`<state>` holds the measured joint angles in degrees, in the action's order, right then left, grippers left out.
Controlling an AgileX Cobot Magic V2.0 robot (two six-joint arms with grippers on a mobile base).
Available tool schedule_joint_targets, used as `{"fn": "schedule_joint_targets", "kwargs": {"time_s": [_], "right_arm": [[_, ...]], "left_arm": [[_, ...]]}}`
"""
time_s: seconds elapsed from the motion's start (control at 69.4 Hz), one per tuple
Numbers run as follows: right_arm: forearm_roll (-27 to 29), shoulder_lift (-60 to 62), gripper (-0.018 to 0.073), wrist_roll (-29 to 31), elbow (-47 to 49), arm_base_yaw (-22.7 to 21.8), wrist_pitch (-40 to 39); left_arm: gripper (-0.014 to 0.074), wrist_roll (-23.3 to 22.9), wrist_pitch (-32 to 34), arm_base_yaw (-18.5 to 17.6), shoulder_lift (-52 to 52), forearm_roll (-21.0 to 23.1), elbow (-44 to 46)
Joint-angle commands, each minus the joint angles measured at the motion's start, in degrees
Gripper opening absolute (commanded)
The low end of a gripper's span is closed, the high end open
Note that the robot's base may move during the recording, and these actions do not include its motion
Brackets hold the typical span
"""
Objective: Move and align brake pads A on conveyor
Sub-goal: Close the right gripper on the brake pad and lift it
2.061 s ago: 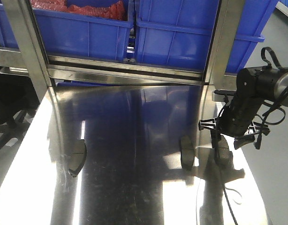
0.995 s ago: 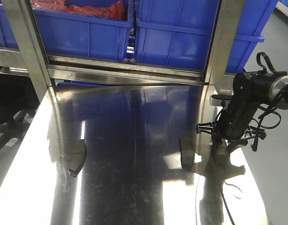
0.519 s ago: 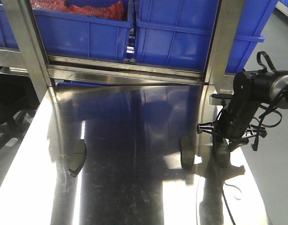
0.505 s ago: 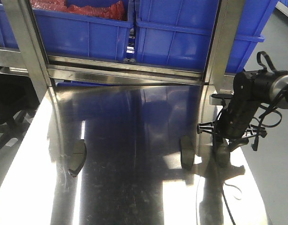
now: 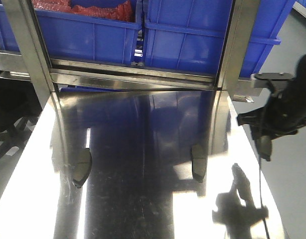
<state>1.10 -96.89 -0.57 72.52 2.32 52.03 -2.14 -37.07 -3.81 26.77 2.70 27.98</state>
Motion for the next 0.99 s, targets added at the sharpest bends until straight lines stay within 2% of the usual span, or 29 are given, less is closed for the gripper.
{"fn": "schedule_joint_targets", "kwargs": {"time_s": [0.0,0.101,0.404,0.663,0.865,0.98], "right_arm": [[-0.3,8.4,0.0025,2.6,-3.0,-1.0,-5.6],[-0.1,14.4,0.0025,3.4,-7.5,-1.0,-8.2],[5.4,32.5,0.0025,6.0,-20.4,-0.9,-17.4],[5.4,48.3,0.0025,6.1,-29.7,-0.9,-20.5],[5.5,55.2,0.0025,6.8,-36.4,-0.9,-23.0],[7.4,57.6,0.0025,8.5,-40.0,-0.9,-24.8]], "left_arm": [[-0.0008,-0.6,5.0,-0.3,0.3,0.5,1.8],[-0.0008,-0.6,5.0,-0.3,0.3,0.5,1.8],[-0.0008,-0.6,5.0,-0.3,0.3,0.5,1.8],[-0.0008,-0.6,5.0,-0.3,0.3,0.5,1.8],[-0.0008,-0.6,5.0,-0.3,0.3,0.5,1.8],[-0.0008,-0.6,5.0,-0.3,0.3,0.5,1.8]]}}
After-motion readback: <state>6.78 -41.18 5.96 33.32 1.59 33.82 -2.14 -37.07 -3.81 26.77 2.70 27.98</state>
